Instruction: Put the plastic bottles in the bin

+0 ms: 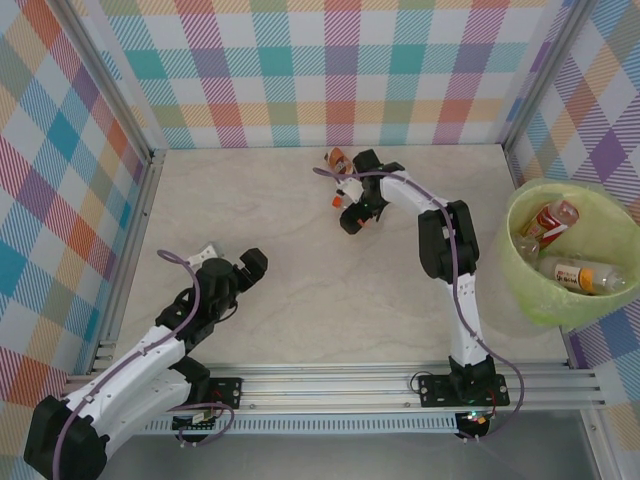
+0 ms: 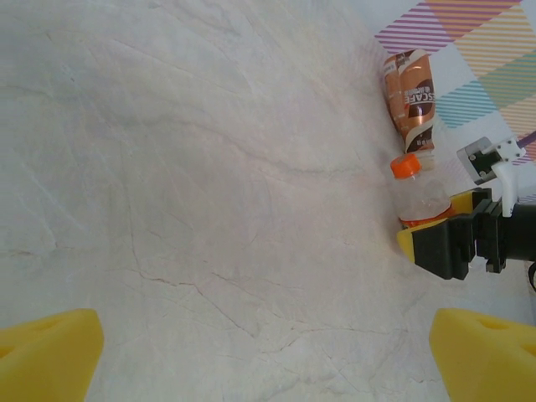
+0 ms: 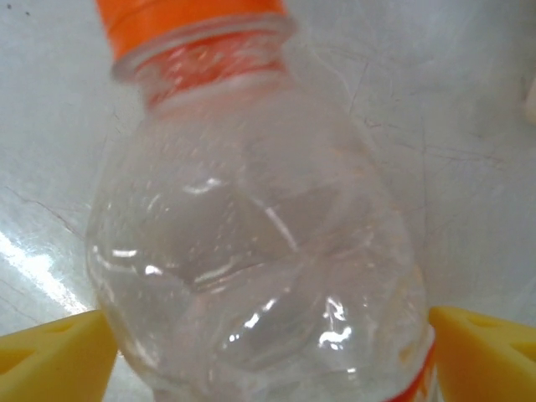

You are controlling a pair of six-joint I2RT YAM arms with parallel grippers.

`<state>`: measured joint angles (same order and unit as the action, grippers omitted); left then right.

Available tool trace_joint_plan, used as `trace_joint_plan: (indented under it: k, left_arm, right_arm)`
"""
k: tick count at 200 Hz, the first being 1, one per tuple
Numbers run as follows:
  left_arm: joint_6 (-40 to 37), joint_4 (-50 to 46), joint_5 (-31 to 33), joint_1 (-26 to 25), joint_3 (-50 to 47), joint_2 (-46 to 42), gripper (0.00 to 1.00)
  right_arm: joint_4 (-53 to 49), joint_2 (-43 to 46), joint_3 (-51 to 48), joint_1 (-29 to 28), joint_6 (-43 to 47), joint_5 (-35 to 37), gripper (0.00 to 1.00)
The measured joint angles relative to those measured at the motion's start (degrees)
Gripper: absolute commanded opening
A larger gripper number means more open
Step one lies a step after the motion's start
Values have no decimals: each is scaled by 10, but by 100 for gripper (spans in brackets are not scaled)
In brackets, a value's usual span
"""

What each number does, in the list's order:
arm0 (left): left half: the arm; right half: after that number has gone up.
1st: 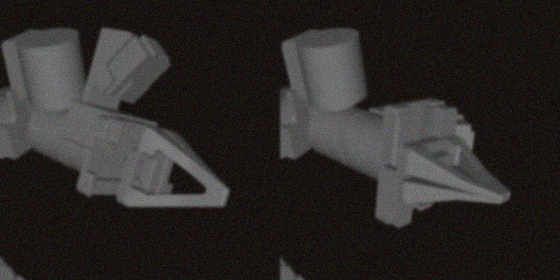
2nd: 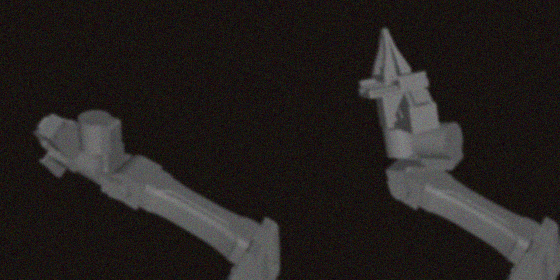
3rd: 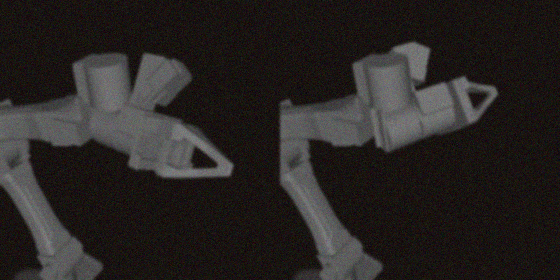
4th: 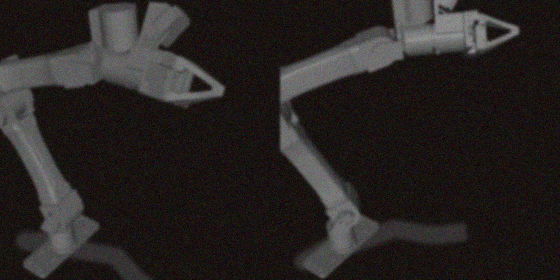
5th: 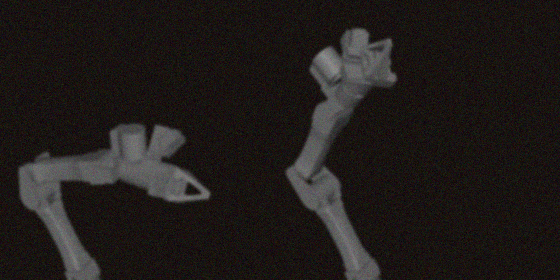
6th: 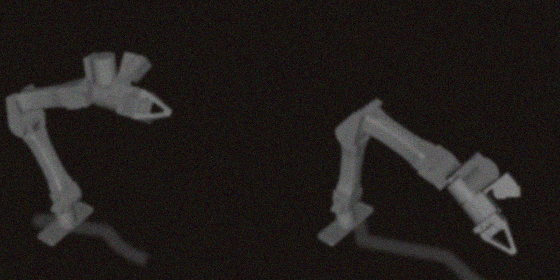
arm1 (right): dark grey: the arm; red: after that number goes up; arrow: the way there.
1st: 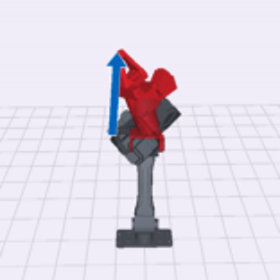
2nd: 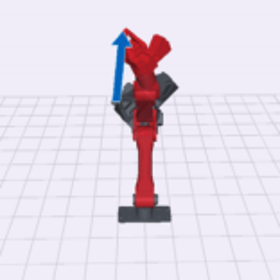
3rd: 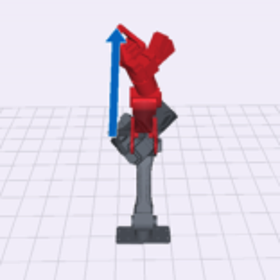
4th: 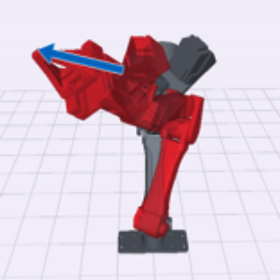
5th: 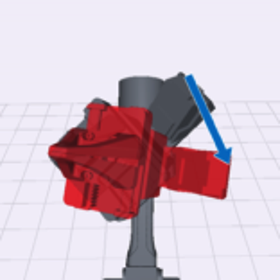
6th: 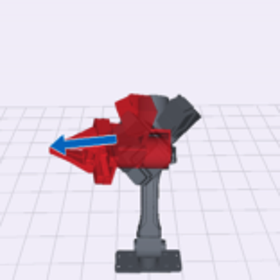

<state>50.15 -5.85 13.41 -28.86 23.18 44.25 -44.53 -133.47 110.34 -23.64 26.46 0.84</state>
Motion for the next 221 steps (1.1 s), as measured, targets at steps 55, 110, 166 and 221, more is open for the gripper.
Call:
trace_joint_plan:
  k: [55,110,166,221]
  left_arm:
    - [8,1,0,8,-2,8,100]
    - [11,19,-5,9,-2,57,100]
    - [13,46,-9,11,-2,94,100]
    - [15,63,-31,14,11,143,100]
  right_arm:
    - [53,37,-78,-7,-14,11,63]
    - [93,132,-171,-9,-42,21,52]
    - [167,329,-300,-9,-99,21,44]
    - [220,521,-389,-8,-156,30,41]
